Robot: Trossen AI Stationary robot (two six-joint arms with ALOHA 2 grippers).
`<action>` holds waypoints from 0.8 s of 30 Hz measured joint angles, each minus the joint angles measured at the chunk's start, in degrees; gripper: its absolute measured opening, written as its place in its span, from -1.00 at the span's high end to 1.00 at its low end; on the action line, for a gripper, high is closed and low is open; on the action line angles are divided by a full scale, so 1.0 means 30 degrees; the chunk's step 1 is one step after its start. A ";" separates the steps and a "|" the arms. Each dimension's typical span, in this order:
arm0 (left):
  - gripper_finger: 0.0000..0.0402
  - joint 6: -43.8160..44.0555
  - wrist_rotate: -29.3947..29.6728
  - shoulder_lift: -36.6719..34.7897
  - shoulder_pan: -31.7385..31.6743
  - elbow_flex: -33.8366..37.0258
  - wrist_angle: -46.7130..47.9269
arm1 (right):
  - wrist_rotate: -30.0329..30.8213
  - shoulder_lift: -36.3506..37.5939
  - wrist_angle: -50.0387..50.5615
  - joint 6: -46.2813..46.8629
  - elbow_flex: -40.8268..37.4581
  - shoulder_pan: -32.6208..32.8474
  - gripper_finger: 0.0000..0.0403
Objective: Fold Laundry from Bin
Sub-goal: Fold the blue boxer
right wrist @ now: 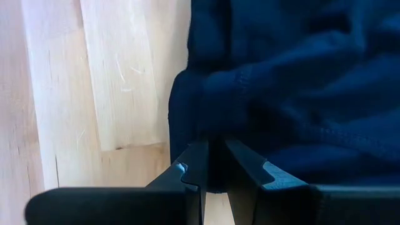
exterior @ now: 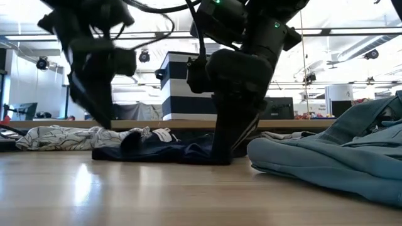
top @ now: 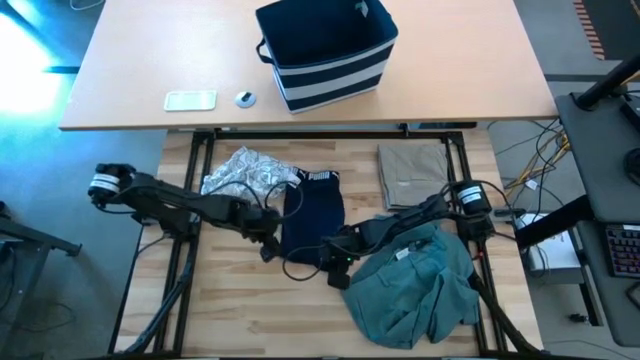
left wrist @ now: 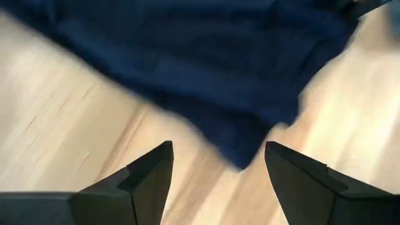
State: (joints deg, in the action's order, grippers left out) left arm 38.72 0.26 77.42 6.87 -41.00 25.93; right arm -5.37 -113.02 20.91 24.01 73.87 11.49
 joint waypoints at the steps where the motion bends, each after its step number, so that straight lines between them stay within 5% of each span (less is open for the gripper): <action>1: -0.18 0.0072 -0.0067 -0.0110 0.0007 -0.0276 -0.0014 | 0.0000 0.0045 0.0002 -0.0007 -0.0014 0.0000 0.81; 10: -0.18 0.0053 0.0335 0.1939 -0.0056 -0.1149 -0.2645 | 0.0073 0.0172 0.0146 -0.0219 -0.0007 0.0000 0.81; 15: -0.18 -0.0651 0.0391 0.4099 -0.0064 -0.1098 -0.0428 | 0.0059 0.0214 0.0582 -0.0379 0.0000 0.0000 0.81; 24: -0.18 -0.1272 0.0427 0.3905 0.0112 -0.1106 0.0236 | -0.0896 0.0918 0.1490 -0.1975 -0.0051 -0.0042 0.81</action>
State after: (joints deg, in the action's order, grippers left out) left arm 34.90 1.54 89.13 7.21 -44.31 26.64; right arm -8.05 -110.27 25.38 18.08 73.71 11.36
